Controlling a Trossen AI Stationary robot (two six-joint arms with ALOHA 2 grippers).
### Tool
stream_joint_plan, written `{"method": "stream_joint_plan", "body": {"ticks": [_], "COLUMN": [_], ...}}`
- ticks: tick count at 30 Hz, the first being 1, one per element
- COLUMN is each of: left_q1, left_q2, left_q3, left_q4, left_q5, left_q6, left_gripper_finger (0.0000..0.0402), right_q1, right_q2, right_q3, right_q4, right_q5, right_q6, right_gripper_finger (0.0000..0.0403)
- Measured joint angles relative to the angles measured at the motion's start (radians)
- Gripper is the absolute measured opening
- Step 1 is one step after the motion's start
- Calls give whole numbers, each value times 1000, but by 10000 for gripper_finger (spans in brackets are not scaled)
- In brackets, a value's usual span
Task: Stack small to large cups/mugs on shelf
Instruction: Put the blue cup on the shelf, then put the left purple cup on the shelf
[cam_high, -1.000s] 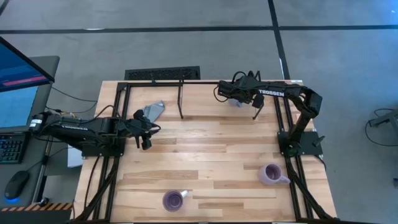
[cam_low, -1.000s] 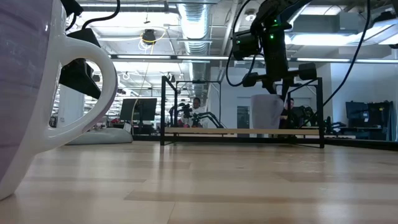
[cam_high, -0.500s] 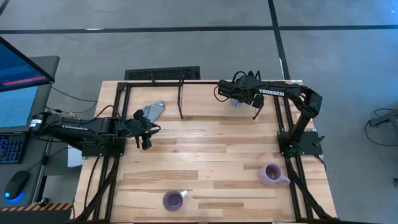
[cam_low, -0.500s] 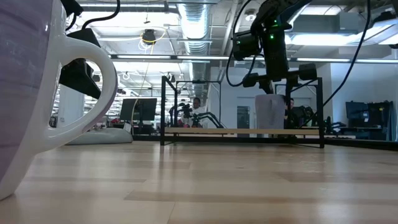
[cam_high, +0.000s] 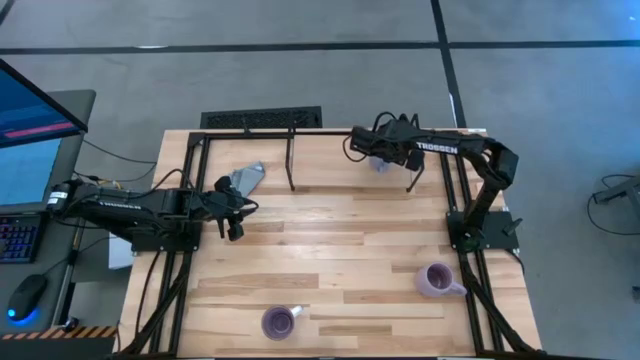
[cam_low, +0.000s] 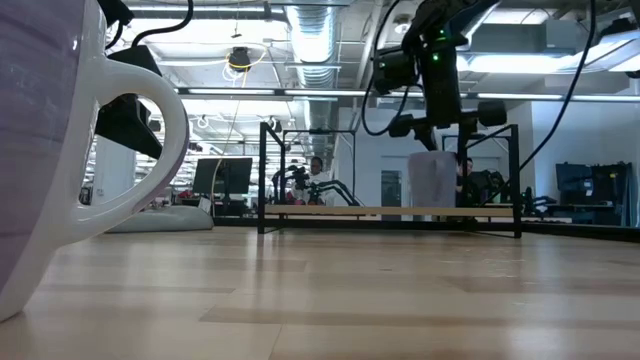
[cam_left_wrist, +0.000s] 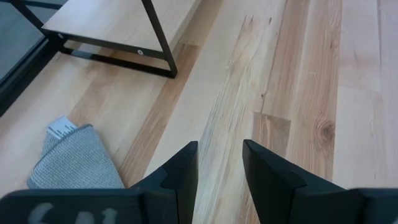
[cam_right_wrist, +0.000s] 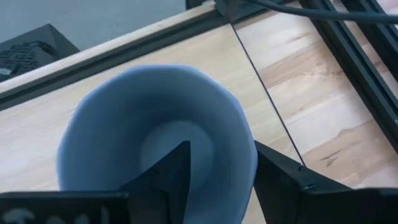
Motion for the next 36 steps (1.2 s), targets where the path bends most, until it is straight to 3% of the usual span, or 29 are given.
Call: {"method": "stream_joint_plan", "body": {"ticks": [13, 20, 28, 32, 36], "left_q1": [0, 0, 0, 0, 0], "left_q2": [0, 0, 0, 0, 0], "left_q3": [0, 0, 0, 0, 0], "left_q4": [0, 0, 2, 2, 3], "left_q5": [0, 0, -3, -3, -3], "left_q6": [0, 0, 40, 41, 40], "left_gripper_finger": [119, 119, 119, 119, 119], "right_q1": [6, 50, 141, 212, 273], "right_q2": [0, 0, 0, 0, 0], "right_q3": [122, 252, 482, 537, 555], "right_q4": [-189, -273, -283, -278, -276], "right_q5": [66, 184, 381, 496, 623], "right_q6": [-3, -21, -390, -639, -763], "right_gripper_finger": [184, 182, 184, 178, 171]}}
